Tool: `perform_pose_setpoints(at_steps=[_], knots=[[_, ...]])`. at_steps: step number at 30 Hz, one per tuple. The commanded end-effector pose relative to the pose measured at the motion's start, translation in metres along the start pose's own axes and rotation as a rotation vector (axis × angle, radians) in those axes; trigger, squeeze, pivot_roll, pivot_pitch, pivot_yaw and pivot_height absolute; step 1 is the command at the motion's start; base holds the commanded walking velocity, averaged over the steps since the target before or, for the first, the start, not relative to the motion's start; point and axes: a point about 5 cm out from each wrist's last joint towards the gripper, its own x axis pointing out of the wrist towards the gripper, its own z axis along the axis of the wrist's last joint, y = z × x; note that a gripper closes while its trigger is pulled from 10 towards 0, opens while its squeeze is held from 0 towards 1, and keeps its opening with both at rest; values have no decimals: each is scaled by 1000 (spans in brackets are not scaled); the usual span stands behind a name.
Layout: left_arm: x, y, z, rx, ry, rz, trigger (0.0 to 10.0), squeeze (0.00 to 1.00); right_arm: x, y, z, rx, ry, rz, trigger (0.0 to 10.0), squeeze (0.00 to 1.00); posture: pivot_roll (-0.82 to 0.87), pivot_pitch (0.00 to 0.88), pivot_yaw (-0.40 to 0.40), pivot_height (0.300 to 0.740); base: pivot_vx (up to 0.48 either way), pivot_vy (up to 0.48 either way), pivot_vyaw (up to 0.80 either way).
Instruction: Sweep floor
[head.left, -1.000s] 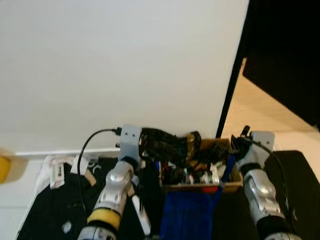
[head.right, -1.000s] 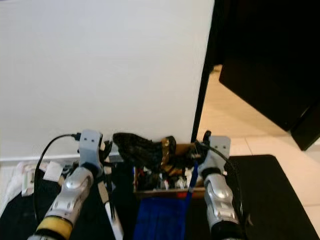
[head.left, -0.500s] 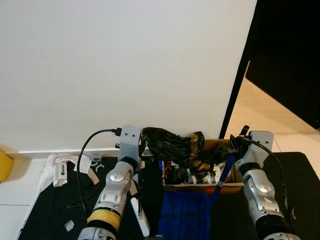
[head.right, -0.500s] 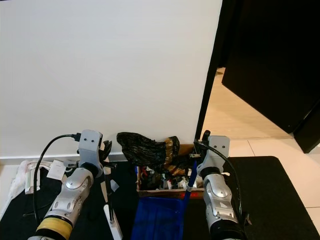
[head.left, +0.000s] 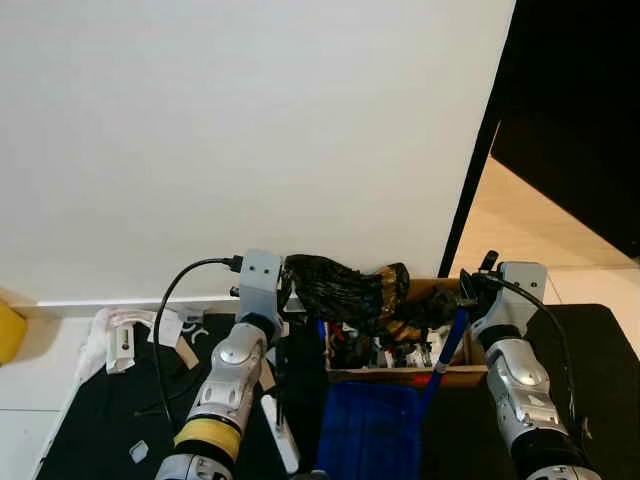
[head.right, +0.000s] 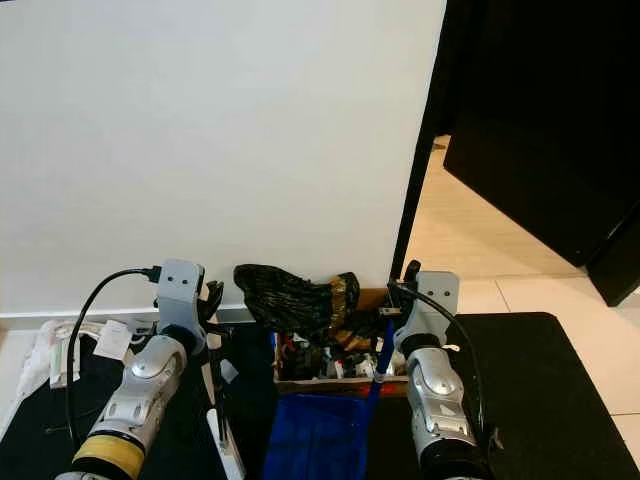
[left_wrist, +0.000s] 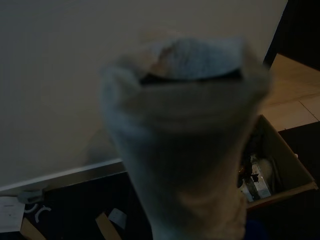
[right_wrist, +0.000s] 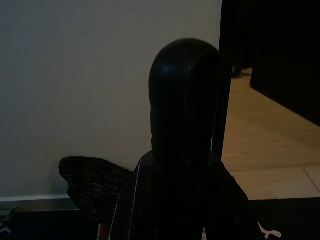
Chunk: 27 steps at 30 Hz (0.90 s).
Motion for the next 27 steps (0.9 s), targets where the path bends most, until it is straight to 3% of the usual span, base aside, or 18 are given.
perform_pose_setpoints(at_steps=[1,20,27], knots=[[-1,6,0,20,1,16,10000,0,4,4,6,11,-29,13,10000,0,76,6,82,740,0,0,0],[-1,7,1,6,0,33,10000,0,8,7,11,16,-47,20,10000,0,83,14,80,740,0,0,0],[-1,8,1,1,0,33,10000,0,7,7,10,16,-42,19,10000,0,80,14,83,740,0,261,0]])
